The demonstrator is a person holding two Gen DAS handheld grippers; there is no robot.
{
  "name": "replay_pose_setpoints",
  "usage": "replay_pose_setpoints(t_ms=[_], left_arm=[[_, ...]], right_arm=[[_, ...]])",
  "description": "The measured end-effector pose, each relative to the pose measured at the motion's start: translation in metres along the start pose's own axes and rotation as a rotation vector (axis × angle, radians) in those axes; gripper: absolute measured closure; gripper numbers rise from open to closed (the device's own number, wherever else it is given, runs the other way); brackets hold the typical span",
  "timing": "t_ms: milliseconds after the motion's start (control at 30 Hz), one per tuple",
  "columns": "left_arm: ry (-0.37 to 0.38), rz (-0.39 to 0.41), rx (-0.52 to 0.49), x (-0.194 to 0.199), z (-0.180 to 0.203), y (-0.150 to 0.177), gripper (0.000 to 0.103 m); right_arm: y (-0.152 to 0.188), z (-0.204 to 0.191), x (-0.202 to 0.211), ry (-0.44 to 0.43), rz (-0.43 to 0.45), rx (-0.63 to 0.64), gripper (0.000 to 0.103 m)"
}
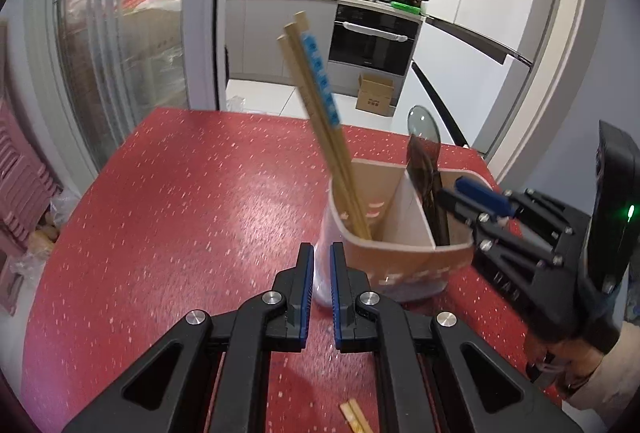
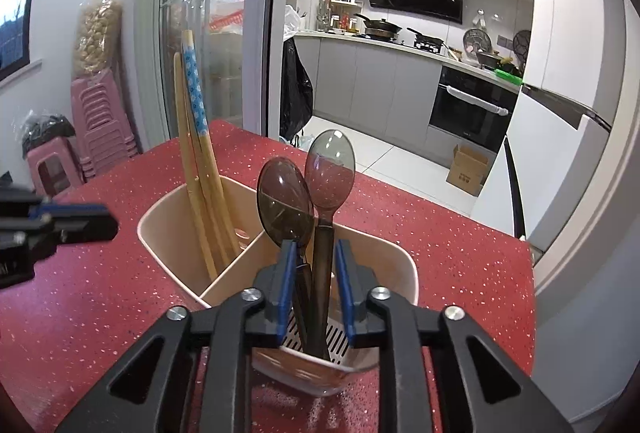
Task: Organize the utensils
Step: 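Return both tools to the table and open them over the remaining utensils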
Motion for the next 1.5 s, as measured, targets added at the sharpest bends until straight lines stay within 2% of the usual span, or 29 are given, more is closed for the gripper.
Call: replay_pose_setpoints(t_ms=[167,300,433,567,800,933,1133,1167,1200,1300,1500], left_arm=[[-0.044,-0.016,0.007,0.012,-0.008,0.023,0.068],[-0.073,-0.036,0.010,0.023,-0.014,0.045,0.067],[-0.054,-0.047,0.054,0.033,-0.018,0.066,0.067],[-0.054,-0.067,0.054,0.041,-0.019,0.090,0.067],[-0.048,-0.109,0.078,0.050,-0.022,0.136,0.067],[-0.044,-0.132,0.073,0.054,-0.020,0.158,0.067],[-0.029,-0.145,0.078,0.061,-0.018,0.182,0.067],[-0.030,-0.149,0.077,0.061,-0.017,0.185,0.043],[-0.035,-0.156,0.077,0.061,-0.017,0.188,0.000],[-0.051,-0.134,0.072,0.065,-0.019,0.192,0.000],[-0.078,-0.183,0.012,0.064,-0.015,0.212,0.000]], right_arm=[[-0.003,0.004,0.023,-0.006,0.005,-0.044,0.055],[0.010,0.001,0.042,-0.035,-0.030,-0.071,0.042],[0.033,-0.004,0.055,-0.074,-0.102,-0.105,0.038],[0.064,-0.007,0.062,-0.121,-0.207,-0.172,0.037],[0.116,-0.016,0.079,-0.141,-0.346,-0.244,0.036],[0.142,-0.021,0.092,-0.145,-0.399,-0.268,0.036],[0.163,-0.028,0.104,-0.140,-0.445,-0.279,0.034],[0.166,-0.030,0.106,-0.139,-0.448,-0.277,0.034],[0.168,-0.032,0.108,-0.140,-0.453,-0.277,0.034],[0.175,-0.037,0.112,-0.142,-0.465,-0.282,0.034],[0.185,-0.046,0.117,-0.140,-0.487,-0.273,0.034]])
Point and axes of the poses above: each gripper's, at about its wrist camera, not at the fingertips, and x roughly against the way its jaws point, z to its right, y to its underside, the point moved 6 cm from there along -x, roughly the way its jaws point, and after that the axes turned 11 degrees about y, right-handed, at the moved point
